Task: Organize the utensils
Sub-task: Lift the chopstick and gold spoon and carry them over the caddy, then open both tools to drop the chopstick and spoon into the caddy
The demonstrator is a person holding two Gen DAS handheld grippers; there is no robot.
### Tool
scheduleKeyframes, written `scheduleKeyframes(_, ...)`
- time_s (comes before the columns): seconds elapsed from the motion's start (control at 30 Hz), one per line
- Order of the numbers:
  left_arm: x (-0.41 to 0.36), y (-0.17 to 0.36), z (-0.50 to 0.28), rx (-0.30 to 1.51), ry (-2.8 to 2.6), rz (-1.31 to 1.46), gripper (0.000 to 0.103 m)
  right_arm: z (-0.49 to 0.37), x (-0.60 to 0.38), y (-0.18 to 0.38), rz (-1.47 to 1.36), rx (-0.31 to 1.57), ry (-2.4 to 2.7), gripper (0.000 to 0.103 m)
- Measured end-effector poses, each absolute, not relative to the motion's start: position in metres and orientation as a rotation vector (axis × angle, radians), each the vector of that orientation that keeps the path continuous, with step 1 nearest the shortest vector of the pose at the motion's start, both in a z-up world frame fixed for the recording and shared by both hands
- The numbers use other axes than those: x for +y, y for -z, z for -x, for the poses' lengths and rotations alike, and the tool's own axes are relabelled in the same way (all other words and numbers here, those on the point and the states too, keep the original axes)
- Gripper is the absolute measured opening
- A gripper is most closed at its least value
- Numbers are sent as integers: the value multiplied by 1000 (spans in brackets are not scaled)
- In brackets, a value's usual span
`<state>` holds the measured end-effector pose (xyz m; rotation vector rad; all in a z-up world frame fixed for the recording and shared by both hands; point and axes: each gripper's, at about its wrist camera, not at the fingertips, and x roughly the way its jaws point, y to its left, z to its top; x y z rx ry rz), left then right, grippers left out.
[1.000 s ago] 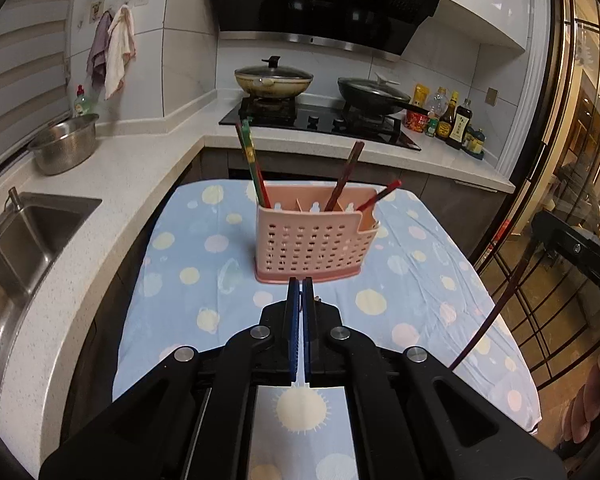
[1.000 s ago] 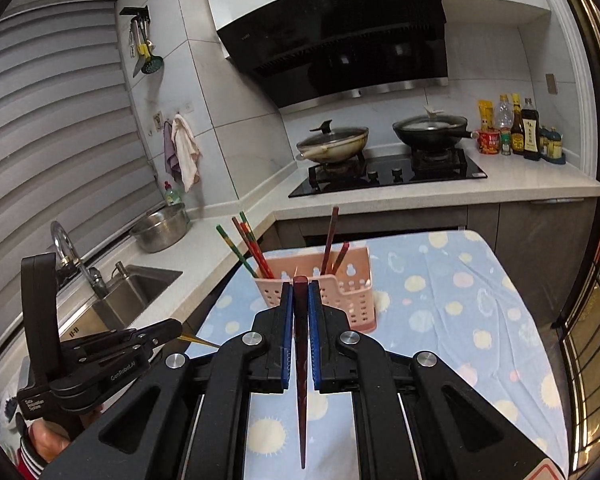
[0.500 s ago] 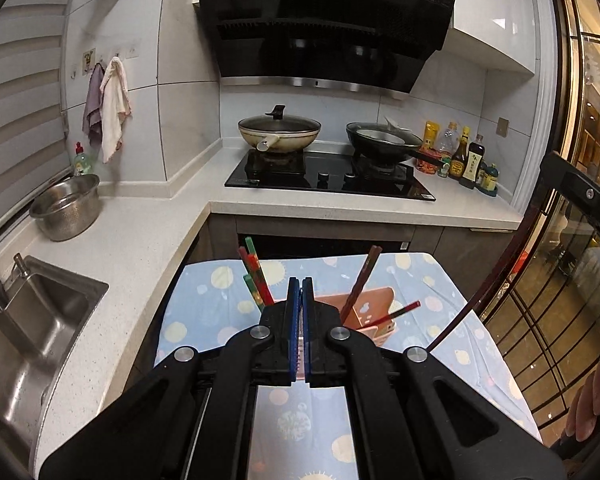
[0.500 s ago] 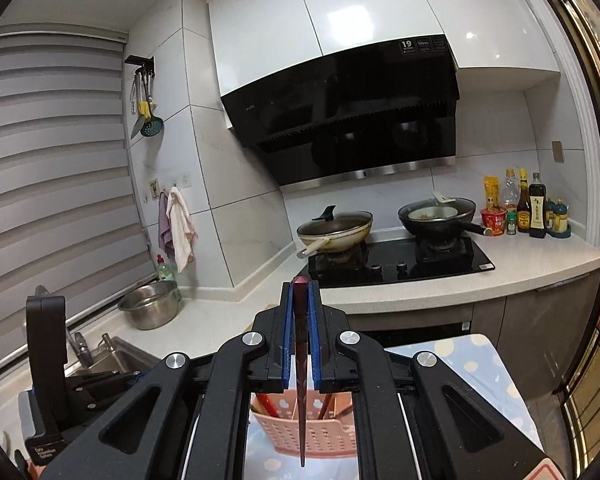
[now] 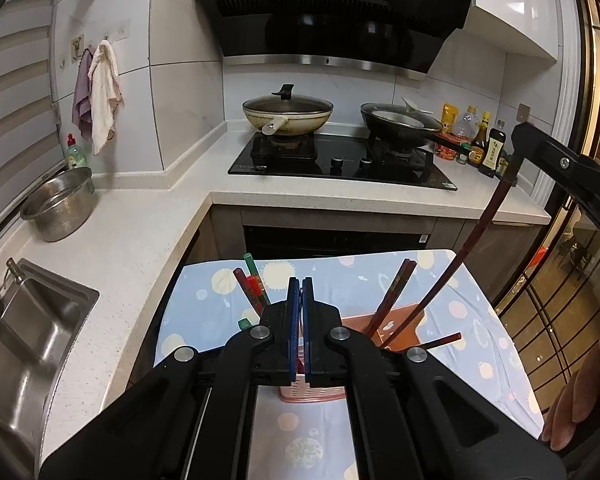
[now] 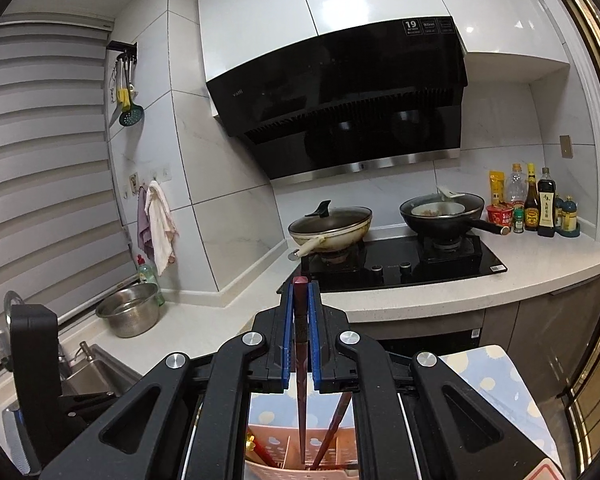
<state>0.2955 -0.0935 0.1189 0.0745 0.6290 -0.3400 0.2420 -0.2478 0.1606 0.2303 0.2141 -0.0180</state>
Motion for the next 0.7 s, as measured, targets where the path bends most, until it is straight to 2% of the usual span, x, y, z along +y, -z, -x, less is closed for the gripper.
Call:
scheduleKeyframes(0.5, -101, -93, -315, 676, 332, -71, 2, -277, -244, -117, -223, 341, 14, 7)
scheduleKeyframes(0.53, -101, -92, -315, 673, 325, -69, 2, -277, -244, -116, -219, 344, 14, 9)
scheduleKeyframes(0.57, -101, -92, -315, 670, 321, -69, 2, -276, -243, -115, -212, 344, 19, 15)
scheduleKeyframes(0.6, -101, -92, -314, 668, 315, -69, 4, -275, -242, -114, -207, 342, 24, 23)
scheduleKeyframes(0.67, -99, -92, -315, 671, 314, -58, 11, -273, -241, -113, -203, 339, 25, 28)
scheduleKeyframes(0.7, -97, -92, -314, 669, 309, -52, 22, -272, -241, -113, -204, 340, 24, 28)
